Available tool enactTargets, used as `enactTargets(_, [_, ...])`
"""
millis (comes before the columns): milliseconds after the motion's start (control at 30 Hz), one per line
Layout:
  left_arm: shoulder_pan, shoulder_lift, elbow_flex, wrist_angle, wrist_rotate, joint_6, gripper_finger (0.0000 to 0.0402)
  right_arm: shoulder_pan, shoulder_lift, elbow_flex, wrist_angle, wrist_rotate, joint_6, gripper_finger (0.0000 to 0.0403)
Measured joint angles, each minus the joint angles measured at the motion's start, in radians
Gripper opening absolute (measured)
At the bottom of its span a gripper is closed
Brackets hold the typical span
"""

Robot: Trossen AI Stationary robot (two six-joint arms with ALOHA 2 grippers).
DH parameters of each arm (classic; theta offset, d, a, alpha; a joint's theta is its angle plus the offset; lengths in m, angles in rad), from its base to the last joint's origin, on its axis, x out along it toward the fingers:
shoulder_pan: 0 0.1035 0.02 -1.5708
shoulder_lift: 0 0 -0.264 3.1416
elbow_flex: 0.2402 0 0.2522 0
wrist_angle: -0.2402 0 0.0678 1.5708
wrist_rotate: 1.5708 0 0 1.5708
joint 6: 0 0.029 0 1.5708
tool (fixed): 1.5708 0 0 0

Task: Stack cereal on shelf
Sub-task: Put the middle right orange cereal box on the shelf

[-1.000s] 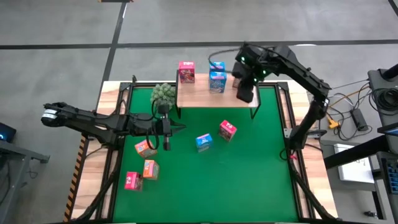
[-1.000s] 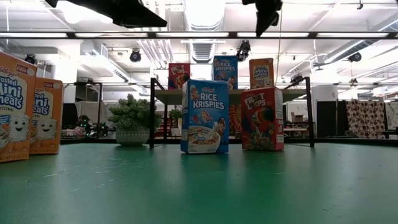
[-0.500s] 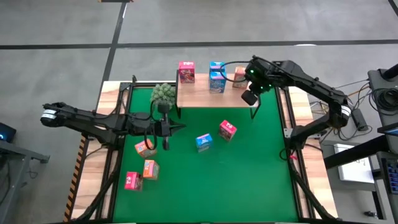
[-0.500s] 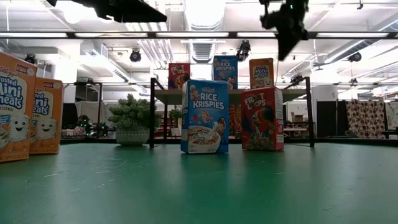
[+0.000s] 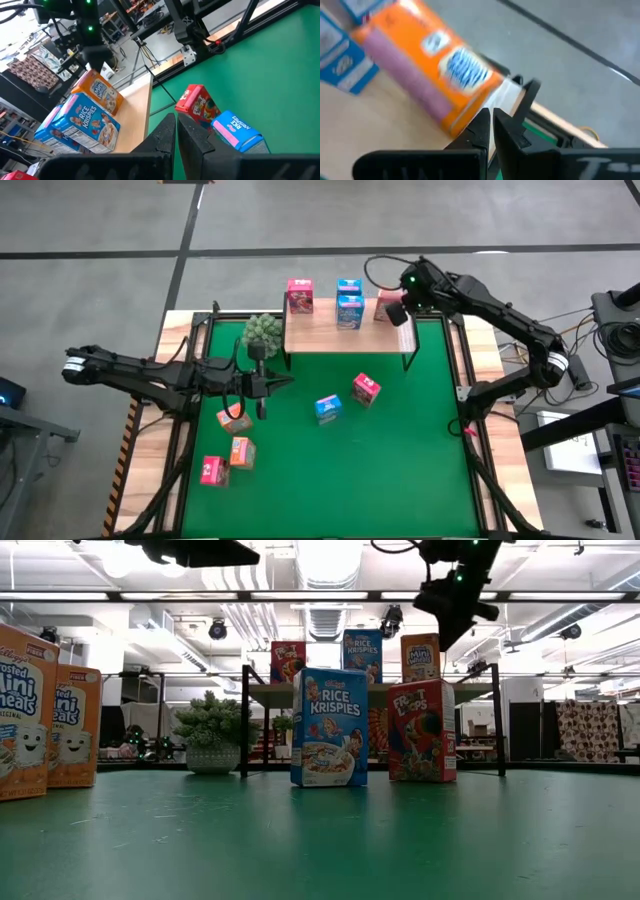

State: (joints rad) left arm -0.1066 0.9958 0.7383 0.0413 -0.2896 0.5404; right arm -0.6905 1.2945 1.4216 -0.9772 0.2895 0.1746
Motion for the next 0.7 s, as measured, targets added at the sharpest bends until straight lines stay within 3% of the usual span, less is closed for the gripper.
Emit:
enactTargets(467, [0.0, 0.0, 0.0, -0.001, 0.0, 0.019, 0.0, -0.009, 0.042, 0.0, 0.03, -0.001, -0.027, 0.0013])
enactTargets(700, [0.0, 0.0, 0.0, -0.013, 0.0, 0.014, 0.0, 0.007, -0.002, 0.037, -0.169, -0.011, 0.043, 0.0013])
